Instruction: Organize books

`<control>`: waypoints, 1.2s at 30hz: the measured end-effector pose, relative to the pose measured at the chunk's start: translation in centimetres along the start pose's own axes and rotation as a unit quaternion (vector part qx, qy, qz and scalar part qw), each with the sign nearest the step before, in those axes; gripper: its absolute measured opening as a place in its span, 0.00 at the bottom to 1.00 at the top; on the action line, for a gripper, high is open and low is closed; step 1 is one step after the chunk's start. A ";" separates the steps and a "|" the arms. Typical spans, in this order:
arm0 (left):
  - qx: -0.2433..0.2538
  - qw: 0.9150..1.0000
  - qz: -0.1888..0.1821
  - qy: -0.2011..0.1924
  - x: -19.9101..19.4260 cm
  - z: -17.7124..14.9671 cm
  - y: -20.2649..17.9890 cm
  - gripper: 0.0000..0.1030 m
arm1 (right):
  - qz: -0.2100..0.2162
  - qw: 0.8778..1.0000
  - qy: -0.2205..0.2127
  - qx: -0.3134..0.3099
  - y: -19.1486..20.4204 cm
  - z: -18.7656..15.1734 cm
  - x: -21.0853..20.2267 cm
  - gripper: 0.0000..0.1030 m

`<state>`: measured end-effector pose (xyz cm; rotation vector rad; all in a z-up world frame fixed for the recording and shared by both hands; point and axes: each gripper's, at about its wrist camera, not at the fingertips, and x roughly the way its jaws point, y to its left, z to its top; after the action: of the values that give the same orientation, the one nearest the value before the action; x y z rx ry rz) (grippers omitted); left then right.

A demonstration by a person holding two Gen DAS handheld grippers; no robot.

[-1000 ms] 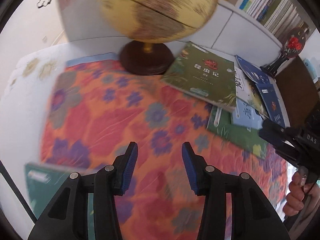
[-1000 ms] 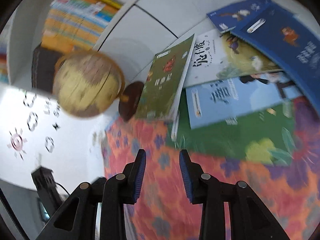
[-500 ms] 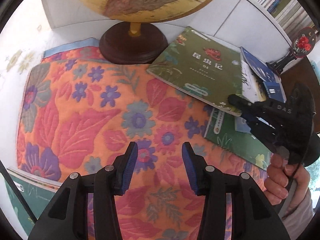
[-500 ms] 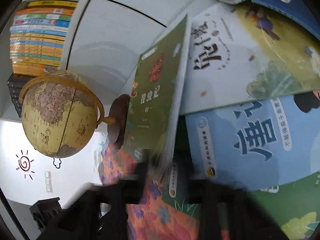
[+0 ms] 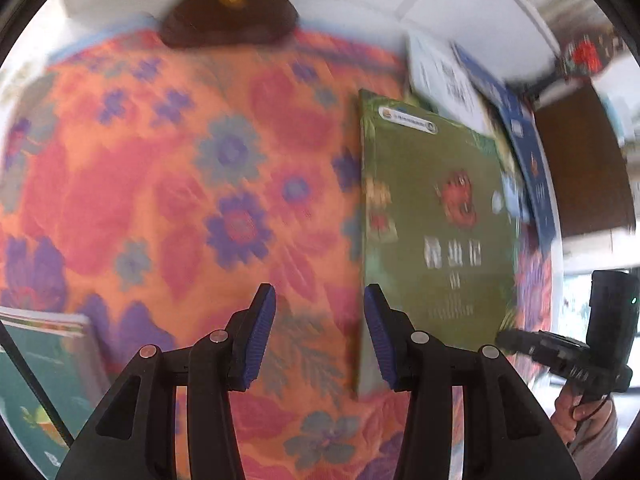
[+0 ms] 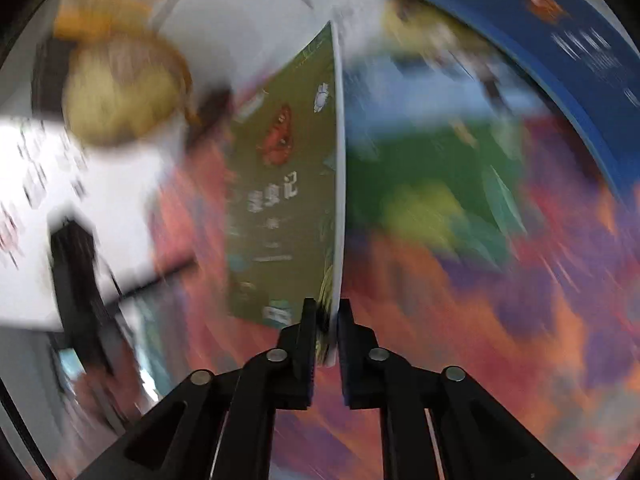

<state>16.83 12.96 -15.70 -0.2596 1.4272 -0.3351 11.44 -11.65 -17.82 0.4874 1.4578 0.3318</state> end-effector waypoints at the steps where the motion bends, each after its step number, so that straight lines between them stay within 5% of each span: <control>1: 0.004 1.000 -0.010 0.016 0.9 -0.3 -0.3 0.42 | -0.009 1.000 0.008 -0.006 -0.4 -0.4 0.1 0.14; 4: 0.026 1.000 -0.013 0.012 1.1 -0.7 -1.2 0.42 | -0.015 1.000 -0.009 -0.014 -1.8 -0.3 -0.8 0.15; 6: 0.019 0.998 -0.053 0.028 1.4 -0.5 -1.2 0.42 | 0.020 0.999 -0.026 -0.003 -3.0 1.0 -1.4 0.30; 7: 0.013 0.996 -0.077 0.036 1.7 -0.4 -1.1 0.42 | 0.035 0.999 -0.025 0.001 -3.5 1.7 -1.2 0.49; 8: 0.008 0.994 -0.099 0.045 2.0 -0.4 -0.8 0.42 | 0.044 0.999 -0.024 0.001 -3.8 2.2 -1.0 0.52; 15: 0.001 0.986 -0.160 0.054 3.3 0.7 -1.2 0.42 | 0.115 0.993 -0.016 -0.023 -4.2 4.7 0.1 0.52; 19: 0.017 0.986 -0.154 0.059 3.4 1.4 -2.2 0.39 | 0.135 0.990 -0.014 -0.040 -4.2 5.3 0.6 0.53; 21: 0.021 0.987 -0.144 0.063 3.5 1.7 -2.7 0.37 | 0.149 0.988 -0.011 -0.043 -4.2 5.6 1.0 0.49; 23: 0.023 0.990 -0.120 0.069 3.6 1.9 -3.1 0.30 | 0.148 0.988 -0.015 -0.039 -4.4 5.8 1.5 0.26; 25: 0.019 0.991 -0.112 0.071 3.6 1.9 -3.0 0.27 | 0.141 0.989 -0.017 -0.035 -4.6 6.0 1.8 0.15; 30: 0.028 0.995 -0.087 0.041 2.9 1.0 -3.7 0.24 | 0.102 0.993 -0.033 -0.057 -3.6 5.3 0.6 0.13; 36: 0.044 0.996 -0.071 0.036 1.4 -0.3 -4.5 0.24 | 0.121 0.990 -0.041 -0.068 -1.8 4.8 -0.7 0.10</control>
<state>16.40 8.26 -15.37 -0.2803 1.4646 -0.5264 16.01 -14.15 -17.91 0.5617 1.2881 0.5927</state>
